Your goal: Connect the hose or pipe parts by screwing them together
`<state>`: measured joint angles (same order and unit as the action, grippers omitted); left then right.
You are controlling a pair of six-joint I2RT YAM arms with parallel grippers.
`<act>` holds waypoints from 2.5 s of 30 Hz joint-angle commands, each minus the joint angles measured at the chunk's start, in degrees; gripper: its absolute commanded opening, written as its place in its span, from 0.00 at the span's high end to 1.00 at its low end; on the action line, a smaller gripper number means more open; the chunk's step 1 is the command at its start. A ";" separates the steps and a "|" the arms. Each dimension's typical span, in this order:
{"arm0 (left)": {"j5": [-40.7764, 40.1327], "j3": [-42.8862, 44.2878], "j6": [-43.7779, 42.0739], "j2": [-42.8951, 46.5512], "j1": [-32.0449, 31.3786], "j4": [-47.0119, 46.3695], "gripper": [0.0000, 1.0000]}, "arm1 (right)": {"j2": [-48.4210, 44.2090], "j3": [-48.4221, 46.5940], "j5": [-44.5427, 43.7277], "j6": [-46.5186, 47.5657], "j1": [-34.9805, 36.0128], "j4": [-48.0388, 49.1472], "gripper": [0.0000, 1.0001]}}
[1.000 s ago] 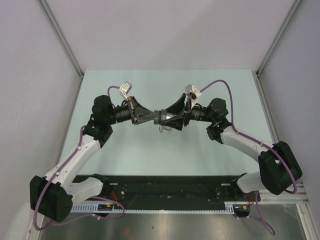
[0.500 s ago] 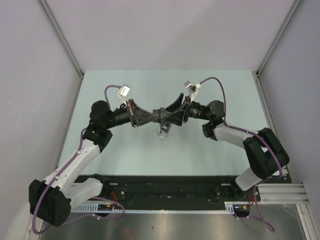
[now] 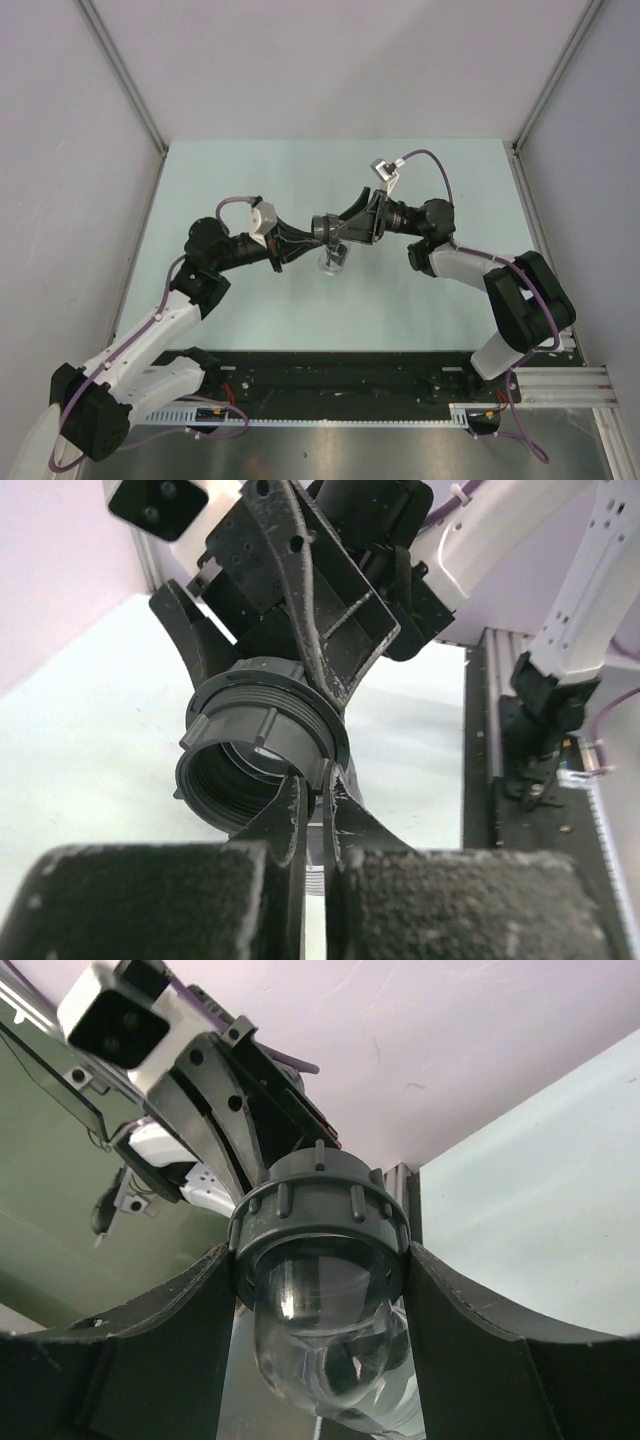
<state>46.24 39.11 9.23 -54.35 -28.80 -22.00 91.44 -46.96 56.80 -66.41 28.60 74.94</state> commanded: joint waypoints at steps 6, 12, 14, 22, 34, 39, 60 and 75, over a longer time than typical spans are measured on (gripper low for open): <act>-3.96 -4.83 -39.35 0.65 -3.11 -0.06 1.00 | 1.37 -3.93 1.65 -8.12 -0.39 14.10 1.00; -13.09 -4.40 -56.31 0.91 -6.00 0.99 1.00 | 2.25 -3.84 4.37 -10.93 -1.00 14.45 1.00; -17.03 -4.13 -59.67 0.56 -6.97 1.17 1.00 | 2.17 -3.84 4.64 -11.63 -0.74 14.54 1.00; -24.00 -3.87 -64.44 2.31 -10.58 1.61 0.53 | 2.17 -4.11 4.47 -11.46 -1.09 14.71 1.00; -32.68 -6.86 -35.91 17.08 -10.58 3.01 0.00 | -1.87 -4.02 5.08 -3.48 -7.77 11.22 1.00; -43.25 8.32 -9.54 13.32 -9.44 23.24 0.00 | -9.24 -3.93 2.98 28.55 -6.72 -9.23 1.00; 7.99 15.82 41.03 -2.96 13.94 28.85 0.06 | -25.61 -1.91 -34.20 99.19 18.51 -48.75 1.00; 8.87 12.39 44.55 -4.89 14.03 28.07 0.30 | -23.76 -1.82 -35.35 96.83 21.15 -46.72 1.00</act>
<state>53.34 51.86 52.05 -58.87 -15.18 7.84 67.77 -48.18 21.87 31.16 49.43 23.94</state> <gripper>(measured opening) 0.746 0.653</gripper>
